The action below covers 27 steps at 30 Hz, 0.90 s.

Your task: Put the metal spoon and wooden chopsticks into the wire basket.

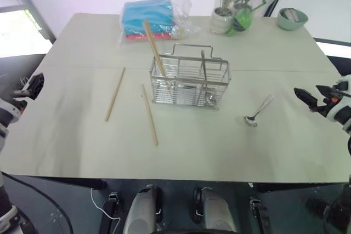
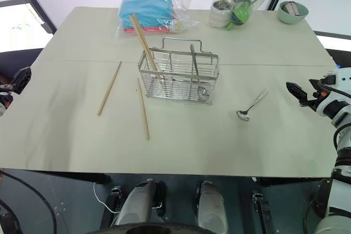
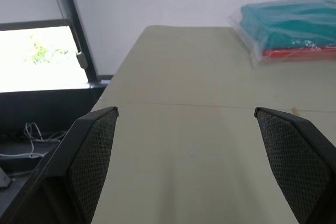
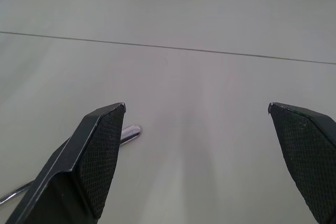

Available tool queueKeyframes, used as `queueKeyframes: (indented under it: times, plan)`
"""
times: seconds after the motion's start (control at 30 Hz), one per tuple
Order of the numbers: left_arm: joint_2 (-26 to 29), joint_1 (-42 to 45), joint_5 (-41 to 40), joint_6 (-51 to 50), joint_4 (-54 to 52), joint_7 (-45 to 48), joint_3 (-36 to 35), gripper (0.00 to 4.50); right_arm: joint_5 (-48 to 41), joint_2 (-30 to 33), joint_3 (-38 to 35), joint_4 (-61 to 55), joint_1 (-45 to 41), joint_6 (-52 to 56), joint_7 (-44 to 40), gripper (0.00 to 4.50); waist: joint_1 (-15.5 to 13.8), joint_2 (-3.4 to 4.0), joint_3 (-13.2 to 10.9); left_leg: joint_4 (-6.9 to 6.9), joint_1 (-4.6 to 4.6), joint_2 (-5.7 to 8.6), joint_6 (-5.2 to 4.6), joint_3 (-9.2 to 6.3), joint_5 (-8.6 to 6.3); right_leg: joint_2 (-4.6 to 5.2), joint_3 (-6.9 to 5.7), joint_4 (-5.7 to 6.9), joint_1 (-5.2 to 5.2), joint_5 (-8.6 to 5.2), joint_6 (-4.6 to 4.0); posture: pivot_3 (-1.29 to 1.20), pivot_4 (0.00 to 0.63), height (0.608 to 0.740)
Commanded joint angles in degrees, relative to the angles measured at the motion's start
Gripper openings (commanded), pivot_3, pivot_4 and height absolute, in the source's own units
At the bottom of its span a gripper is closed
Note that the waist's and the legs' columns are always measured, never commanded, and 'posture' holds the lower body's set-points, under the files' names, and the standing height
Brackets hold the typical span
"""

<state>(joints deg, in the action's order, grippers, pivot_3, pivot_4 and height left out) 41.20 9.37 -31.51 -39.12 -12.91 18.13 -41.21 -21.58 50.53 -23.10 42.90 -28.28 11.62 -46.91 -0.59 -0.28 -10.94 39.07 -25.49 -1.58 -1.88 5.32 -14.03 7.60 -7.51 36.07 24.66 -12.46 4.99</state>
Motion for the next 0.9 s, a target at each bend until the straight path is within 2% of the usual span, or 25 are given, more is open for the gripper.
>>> queueKeyframes:
  times: [0.03,0.73,0.9]
  plan:
    - [1.55,0.45,1.47,1.59,-0.1,-0.51,-0.42,4.36,-1.16,0.43,-2.03,-2.16,-0.1,-0.13,0.23,4.5,0.01,0.0,0.0,0.0,0.0,0.0,0.0,0.0,0.0,0.0,0.0,0.0,0.0,0.0,0.0,0.0,0.15,0.707]
    - [2.72,2.51,0.98,-0.67,0.98,-0.36,-0.08,4.36,-0.49,0.73,-1.45,-1.28,-1.23,-0.45,0.07,4.5,-0.01,0.0,0.0,0.0,0.01,0.0,0.0,0.01,0.0,0.0,0.02,0.01,0.0,0.0,0.0,0.0,0.15,0.707]
    - [4.78,5.54,-5.7,-6.04,-5.92,3.23,1.96,4.36,2.01,2.5,2.03,1.99,-7.71,-1.28,-2.94,4.5,0.17,0.0,0.0,0.02,0.01,0.0,0.0,0.04,0.01,-0.01,0.05,0.03,0.01,0.0,0.01,0.0,0.15,0.707]
